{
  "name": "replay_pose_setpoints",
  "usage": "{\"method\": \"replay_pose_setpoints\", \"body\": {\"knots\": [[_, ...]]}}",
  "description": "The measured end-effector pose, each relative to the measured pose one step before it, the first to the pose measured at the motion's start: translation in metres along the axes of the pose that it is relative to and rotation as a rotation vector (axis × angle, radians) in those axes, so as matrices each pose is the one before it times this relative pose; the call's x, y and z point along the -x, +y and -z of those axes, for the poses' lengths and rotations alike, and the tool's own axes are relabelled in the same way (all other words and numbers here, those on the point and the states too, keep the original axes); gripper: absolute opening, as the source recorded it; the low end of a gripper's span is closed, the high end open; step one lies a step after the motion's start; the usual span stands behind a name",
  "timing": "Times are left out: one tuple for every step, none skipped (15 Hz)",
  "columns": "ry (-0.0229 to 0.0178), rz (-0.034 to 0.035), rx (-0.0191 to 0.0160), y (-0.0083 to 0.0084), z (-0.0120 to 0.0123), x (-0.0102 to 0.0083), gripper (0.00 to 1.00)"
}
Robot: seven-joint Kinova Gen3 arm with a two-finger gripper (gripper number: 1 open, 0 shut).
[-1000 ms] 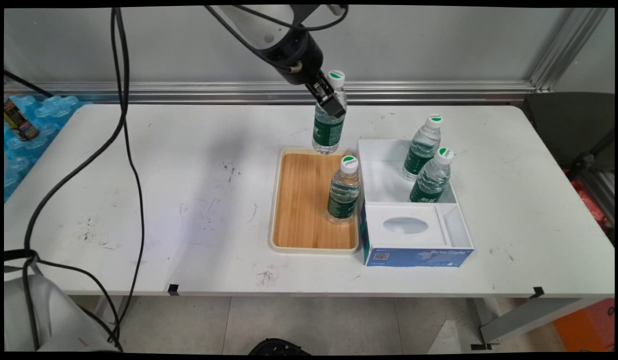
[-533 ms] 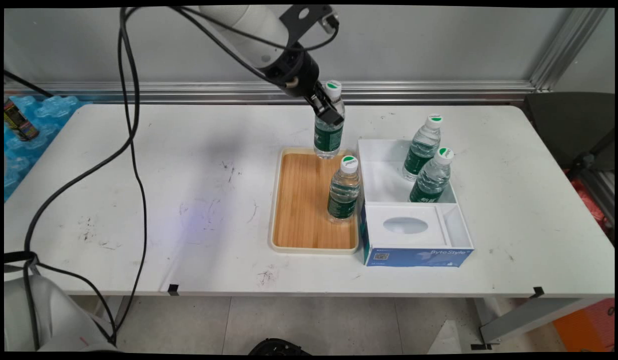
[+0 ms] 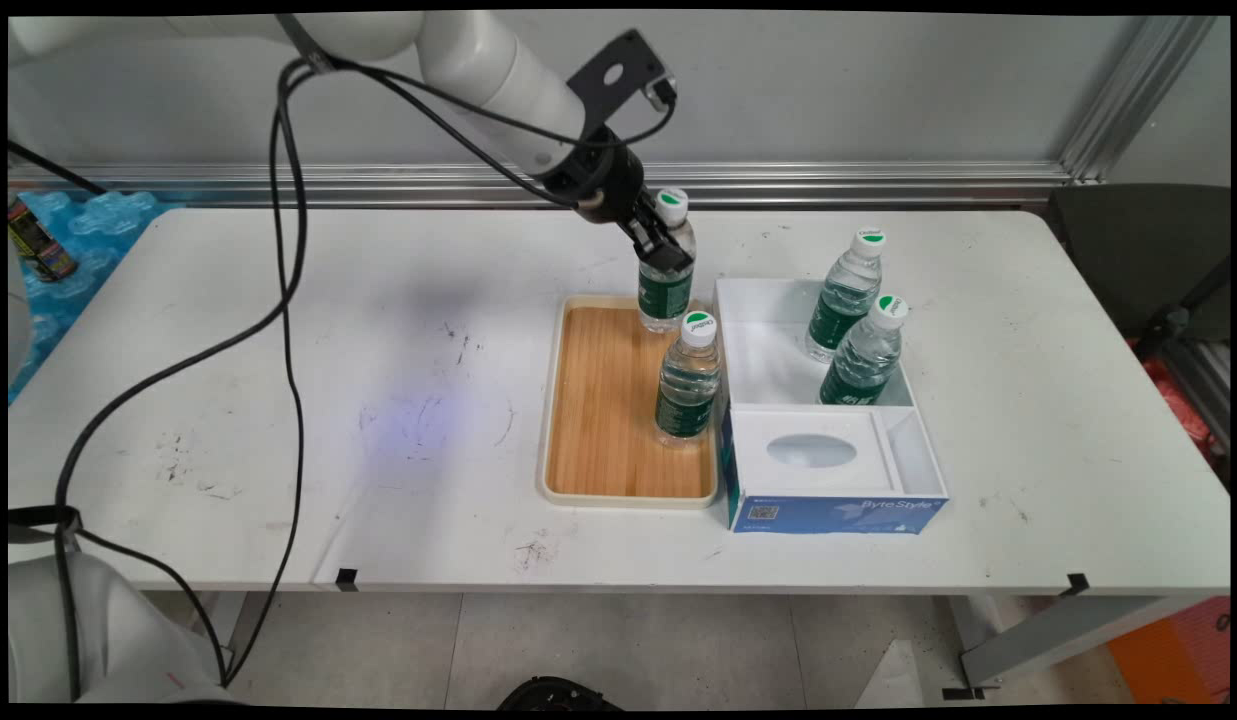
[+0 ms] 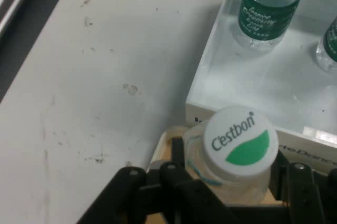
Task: Place the picked object on the tray
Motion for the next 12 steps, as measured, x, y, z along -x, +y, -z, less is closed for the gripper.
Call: {"method": "replay_pose_setpoints", "body": {"knots": [[0.00323, -0.00237, 0.00285, -0.00023, -0.00379, 0.00114, 0.00], [0.00368, -0.00273, 0.00300, -0.00038, -0.00470, 0.00178, 0.00], [0.00282, -0.00327, 0.00339, -0.00028, -0.00460, 0.00147, 0.00], [0.00173, -0.00438, 0.00342, -0.00005, -0.00355, 0.00122, 0.00], [0.00074, -0.00571, 0.00380, 0.00008, -0.00392, 0.00136, 0.00], [0.00019, -0.00474, 0.00317, -0.00009, -0.00342, 0.00159, 0.00], [-0.00022, -0.00376, 0.00250, -0.00001, -0.00271, 0.00122, 0.00], [-0.00010, -0.00241, 0.00162, -0.00003, -0.00180, 0.00065, 0.00], [0.00026, -0.00300, 0.00221, 0.00004, -0.00247, 0.00104, 0.00], [0.00024, -0.00129, 0.00135, 0.00007, -0.00143, 0.00076, 0.00], [0.00030, -0.00213, 0.00195, 0.00018, -0.00191, 0.00062, 0.00], [0.00071, -0.00308, 0.00323, 0.00038, -0.00299, 0.00067, 0.00]]}}
